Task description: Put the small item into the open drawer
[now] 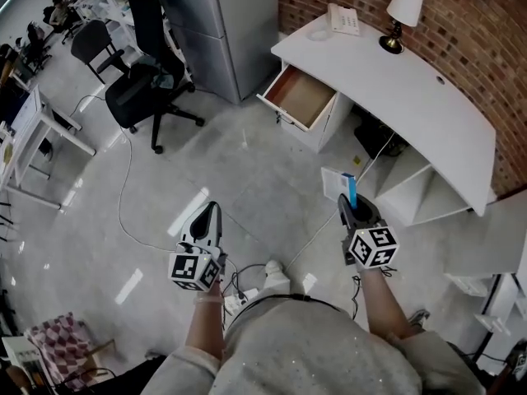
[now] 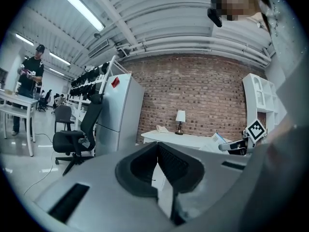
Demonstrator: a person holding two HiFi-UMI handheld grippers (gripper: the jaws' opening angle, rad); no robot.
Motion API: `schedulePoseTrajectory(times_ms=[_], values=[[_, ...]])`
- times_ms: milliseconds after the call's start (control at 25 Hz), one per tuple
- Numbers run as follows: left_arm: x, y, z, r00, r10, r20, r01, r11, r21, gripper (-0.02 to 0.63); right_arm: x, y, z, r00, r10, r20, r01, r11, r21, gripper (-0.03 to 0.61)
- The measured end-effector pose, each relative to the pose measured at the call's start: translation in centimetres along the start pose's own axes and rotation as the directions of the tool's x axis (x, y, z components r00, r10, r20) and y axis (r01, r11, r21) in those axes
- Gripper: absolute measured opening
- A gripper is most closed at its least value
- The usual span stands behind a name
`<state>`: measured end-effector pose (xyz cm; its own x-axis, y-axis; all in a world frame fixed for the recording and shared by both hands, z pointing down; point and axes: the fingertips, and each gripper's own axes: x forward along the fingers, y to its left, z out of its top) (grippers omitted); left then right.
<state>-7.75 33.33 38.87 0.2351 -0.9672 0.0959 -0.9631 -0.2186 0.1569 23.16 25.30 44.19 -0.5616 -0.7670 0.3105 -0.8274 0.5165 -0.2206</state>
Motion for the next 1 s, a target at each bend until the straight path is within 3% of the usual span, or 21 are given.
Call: schedulePoseTrajectory(times_ms=[480, 1000], values=[[4.0, 3.7, -0.7, 0.997, -0.070, -0.016, 0.069, 0.997, -0.030, 0.006, 3.4, 0.2, 0.1, 0.997, -0.070, -0.005, 0.071, 0.997, 0.023, 0.084], [7.2, 5.5, -0.7, 0.998, -0.049, -0.025, 0.048, 0.998, -0.039, 0.006, 8.0, -1.7, 0.6, 0.998, -0.063, -0.027, 0.064, 0.997, 0.037, 0.084]])
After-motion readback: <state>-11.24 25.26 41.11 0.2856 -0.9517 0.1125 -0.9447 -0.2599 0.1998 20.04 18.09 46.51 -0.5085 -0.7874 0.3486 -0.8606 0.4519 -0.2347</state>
